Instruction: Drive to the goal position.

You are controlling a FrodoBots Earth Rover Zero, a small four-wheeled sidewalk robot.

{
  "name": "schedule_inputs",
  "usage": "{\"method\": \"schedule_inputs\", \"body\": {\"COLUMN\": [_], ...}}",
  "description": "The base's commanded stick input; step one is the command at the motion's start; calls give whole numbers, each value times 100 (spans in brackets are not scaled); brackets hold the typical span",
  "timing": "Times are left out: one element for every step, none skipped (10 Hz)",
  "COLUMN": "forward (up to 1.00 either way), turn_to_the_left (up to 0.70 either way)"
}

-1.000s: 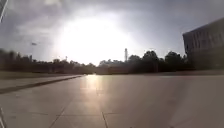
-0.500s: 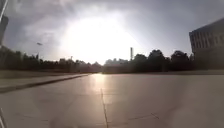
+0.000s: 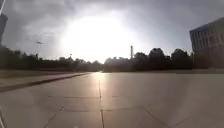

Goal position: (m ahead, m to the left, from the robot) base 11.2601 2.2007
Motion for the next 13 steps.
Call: {"method": "schedule_inputs", "body": {"forward": [70, 70, 70, 70, 70, 70, 70, 70, 70, 70, 70, 70, 70], "turn_to_the_left": [0, 0, 0, 0, 0, 0, 0, 0, 0, 0, 0, 0, 0]}}
